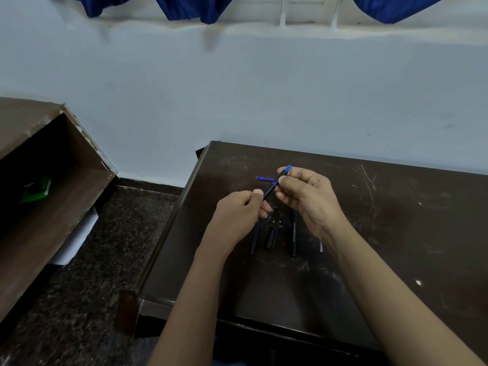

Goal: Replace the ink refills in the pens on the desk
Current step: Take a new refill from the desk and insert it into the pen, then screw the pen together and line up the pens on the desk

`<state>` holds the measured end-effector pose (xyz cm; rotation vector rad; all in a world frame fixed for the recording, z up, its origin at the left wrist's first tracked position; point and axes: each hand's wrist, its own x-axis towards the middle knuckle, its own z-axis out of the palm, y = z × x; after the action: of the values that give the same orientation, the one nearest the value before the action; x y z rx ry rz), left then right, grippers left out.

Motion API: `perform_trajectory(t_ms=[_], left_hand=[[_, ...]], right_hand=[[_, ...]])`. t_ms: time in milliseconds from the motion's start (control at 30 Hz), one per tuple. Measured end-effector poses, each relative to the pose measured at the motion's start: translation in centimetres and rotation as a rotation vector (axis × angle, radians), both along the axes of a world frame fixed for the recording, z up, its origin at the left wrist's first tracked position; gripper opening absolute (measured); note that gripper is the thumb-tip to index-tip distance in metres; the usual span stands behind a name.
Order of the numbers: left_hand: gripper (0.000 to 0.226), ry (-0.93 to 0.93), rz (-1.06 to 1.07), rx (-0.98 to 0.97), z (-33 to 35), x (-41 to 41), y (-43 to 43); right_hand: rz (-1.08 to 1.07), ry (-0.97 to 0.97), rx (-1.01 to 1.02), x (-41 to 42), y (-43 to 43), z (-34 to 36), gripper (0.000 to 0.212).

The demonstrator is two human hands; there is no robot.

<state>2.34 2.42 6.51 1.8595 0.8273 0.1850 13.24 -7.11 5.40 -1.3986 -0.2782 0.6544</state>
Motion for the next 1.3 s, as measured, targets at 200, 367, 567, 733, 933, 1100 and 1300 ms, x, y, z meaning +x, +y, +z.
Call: perform_trajectory(t_ms=[200, 367, 567, 733, 933, 1100, 1300], left_hand=[[0.022, -0.034, 0.01, 0.012, -0.1, -0.2, -0.1], [0.044, -0.012, 0.065, -0.051, 0.3, 0.2, 0.0], [0.012, -0.074, 0.02, 0.113, -0.2, -0.4, 0.2], [0.036, -0.107, 0.091, -0.025, -0.1, 0.1, 0.1], [0.012, -0.174, 0.09, 0.169, -0.4, -0.3, 0.5], [0.016, -0.215, 0.184, 0.139, -0.1, 0.1, 0.1], [0.036, -0.134, 0.109, 0.052, -0.1, 0.0, 0.0]], right_hand=[[0.009, 0.04, 0.011, -0.2, 0.2, 0.0, 0.011], [0.012, 0.056, 0.012, -0.5, 0.2, 0.4, 0.017], [-0.001, 0.074, -0.004, -0.5, 0.0, 0.6, 0.014], [-0.011, 0.121, -0.008, -0.4, 0.4, 0.9, 0.009], [-0.006, 0.207, 0.013, -0.5, 0.4, 1.3, 0.01], [-0.007, 0.257, 0.021, -0.2, 0.3, 1.3, 0.011], [-0.002, 0.231, -0.005, 0.0, 0.2, 1.1, 0.01]])
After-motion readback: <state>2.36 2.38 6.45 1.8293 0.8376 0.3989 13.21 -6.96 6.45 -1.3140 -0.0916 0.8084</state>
